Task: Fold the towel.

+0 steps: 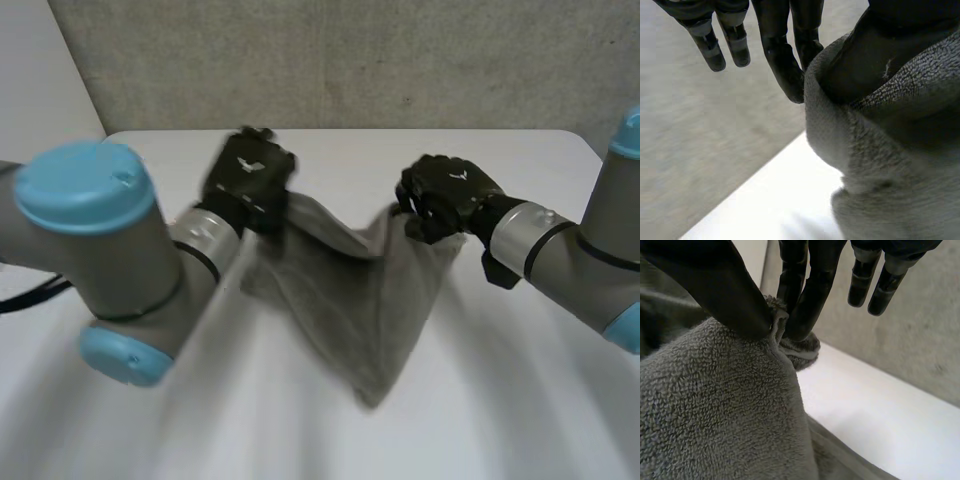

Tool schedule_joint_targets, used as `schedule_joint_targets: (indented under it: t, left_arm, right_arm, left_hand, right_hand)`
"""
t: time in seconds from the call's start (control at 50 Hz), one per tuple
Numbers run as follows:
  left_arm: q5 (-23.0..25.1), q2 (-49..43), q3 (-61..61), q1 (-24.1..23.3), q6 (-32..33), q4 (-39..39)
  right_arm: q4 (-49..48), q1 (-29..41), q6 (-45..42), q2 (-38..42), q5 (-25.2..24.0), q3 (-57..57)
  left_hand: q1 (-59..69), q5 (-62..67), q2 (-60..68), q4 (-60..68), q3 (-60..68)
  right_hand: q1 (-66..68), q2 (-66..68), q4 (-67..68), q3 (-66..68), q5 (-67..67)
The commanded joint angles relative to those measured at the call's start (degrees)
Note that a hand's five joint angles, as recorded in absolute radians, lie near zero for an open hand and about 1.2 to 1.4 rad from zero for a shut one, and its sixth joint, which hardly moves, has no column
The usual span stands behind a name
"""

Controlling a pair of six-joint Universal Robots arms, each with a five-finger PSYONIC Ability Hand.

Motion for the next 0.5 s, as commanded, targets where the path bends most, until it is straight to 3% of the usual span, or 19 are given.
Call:
schedule_joint_targets:
  t: [0.02,0.1,0.14,0.16,0.18,0.2,0.22,0.24,0.26,0.34,0.5]
  left_arm:
    - [-2.16,0.18,-0.67,7.36,-6.37,1.25]
    - [-1.99,-0.70,-2.16,12.71,-13.73,0.64]
    - [-1.73,-0.88,-3.13,14.20,-15.32,0.55]
    - [-1.46,-1.23,-4.09,15.26,-16.38,0.38]
    - [-1.46,-1.23,-4.10,15.27,-16.39,0.37]
    - [-1.37,-1.84,-4.97,15.88,-16.74,0.20]
    - [-1.28,-2.37,-5.76,16.15,-16.65,-0.06]
    - [-1.28,-2.37,-5.77,16.15,-16.65,-0.07]
    - [-1.28,-2.81,-6.21,16.24,-16.48,-0.41]
    - [-1.28,-3.51,-6.39,16.24,-16.48,-1.91]
    - [-1.11,-2.46,-5.68,15.71,-16.48,-3.58]
  right_arm:
    - [-4.57,2.53,2.18,0.09,-0.66,3.12]
    - [-4.22,3.58,1.83,2.19,-1.89,2.86]
    - [-4.22,3.32,1.74,2.37,-2.07,2.86]
    - [-4.13,2.97,1.66,2.46,-2.24,2.68]
    - [-4.13,2.97,1.66,2.46,-2.24,2.68]
    - [-3.96,2.79,1.83,2.46,-2.59,2.33]
    - [-3.44,2.79,1.57,2.29,-3.38,1.89]
    - [-3.43,2.79,1.57,2.28,-3.39,1.89]
    - [-2.65,2.79,1.57,2.11,-4.08,1.54]
    - [0.16,2.79,1.39,1.93,-4.62,0.23]
    - [8.07,0.95,1.39,2.20,-3.56,-1.98]
  left_hand:
    - [4.61,3.01,3.32,-3.18,-2.82]
    - [4.61,3.01,3.32,-3.18,-2.82]
    - [2.47,0.87,1.18,-3.18,-2.82]
    - [-6.88,-8.48,-8.17,-3.18,-2.82]
    - [-6.97,-8.57,-8.26,-3.18,-2.82]
    - [-17.13,-18.73,-18.42,-3.18,-2.82]
    - [-33.22,-34.82,-34.51,-3.18,-2.82]
    - [-33.38,-34.98,-34.67,-3.18,-2.82]
    - [-48.53,-50.13,-49.83,-3.18,-2.82]
    - [-57.08,-58.68,-58.37,-3.18,-2.82]
    - [-58.95,-60.55,-60.24,-3.18,-2.82]
  right_hand:
    - [6.90,3.85,-3.85,-2.33,4.75]
    - [6.90,3.85,-3.85,-2.33,4.75]
    - [-0.95,-3.99,-3.85,-2.33,-3.09]
    - [-34.59,-37.63,-3.85,-2.33,-36.73]
    - [-34.92,-37.97,-3.85,-2.33,-37.07]
    - [-58.74,-61.79,-3.85,-2.33,-60.89]
    - [-65.14,-68.19,-3.85,-2.33,-65.25]
    - [-65.20,-68.25,-3.85,-2.33,-65.25]
    - [-69.87,-72.91,-3.85,-2.33,-65.25]
    - [-73.10,-76.15,-3.85,-2.33,-65.25]
    - [-73.10,-76.15,-3.85,-2.33,-65.25]
